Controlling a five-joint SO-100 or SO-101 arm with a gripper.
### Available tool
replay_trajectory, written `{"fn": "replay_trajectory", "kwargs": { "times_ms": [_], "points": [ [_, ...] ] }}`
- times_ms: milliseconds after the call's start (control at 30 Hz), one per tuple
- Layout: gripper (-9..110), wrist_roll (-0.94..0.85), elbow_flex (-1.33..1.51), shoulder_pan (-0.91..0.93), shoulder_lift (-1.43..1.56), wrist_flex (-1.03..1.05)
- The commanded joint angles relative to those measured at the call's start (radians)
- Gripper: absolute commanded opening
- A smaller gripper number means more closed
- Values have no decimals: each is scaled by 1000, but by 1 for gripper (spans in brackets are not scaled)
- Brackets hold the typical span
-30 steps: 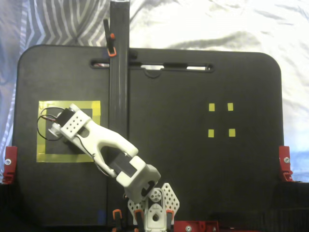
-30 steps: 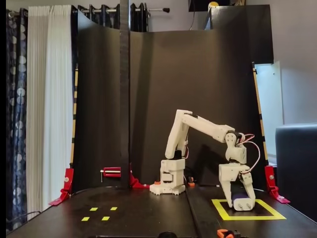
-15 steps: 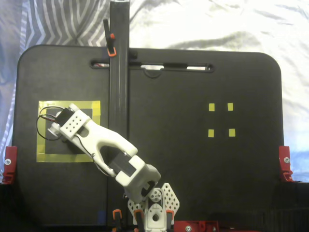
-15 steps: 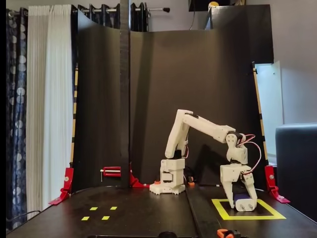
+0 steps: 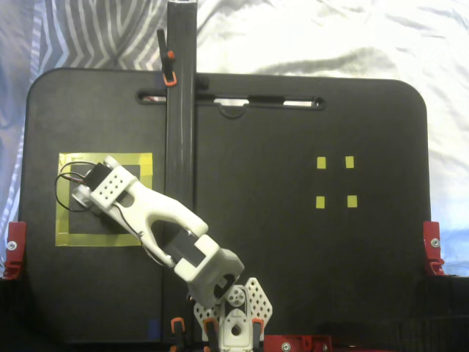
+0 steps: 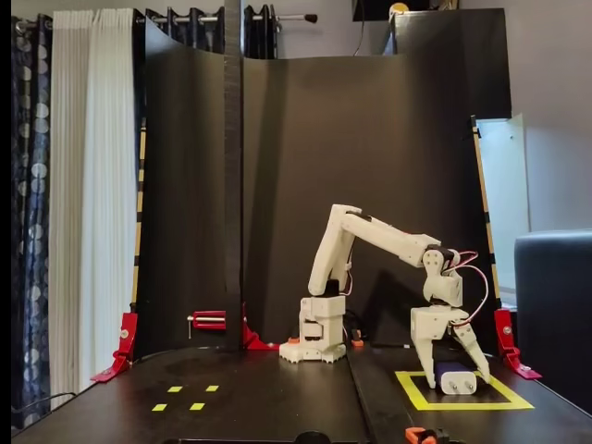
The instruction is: Grasp a block and put it in the designated area.
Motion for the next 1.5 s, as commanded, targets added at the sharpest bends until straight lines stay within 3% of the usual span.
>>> {"fn": "replay_trajectory", "kwargs": {
  "times_ms": [0, 367, 900, 1233, 1467],
  "points": [
    [37, -6, -55, 8, 35, 48],
    [37, -25, -163, 31, 238, 278],
    [36, -23, -163, 29, 371, 356],
    [5, -18, -163, 44, 388, 350],
    [0, -17, -163, 55, 396, 345]
  ]
}}
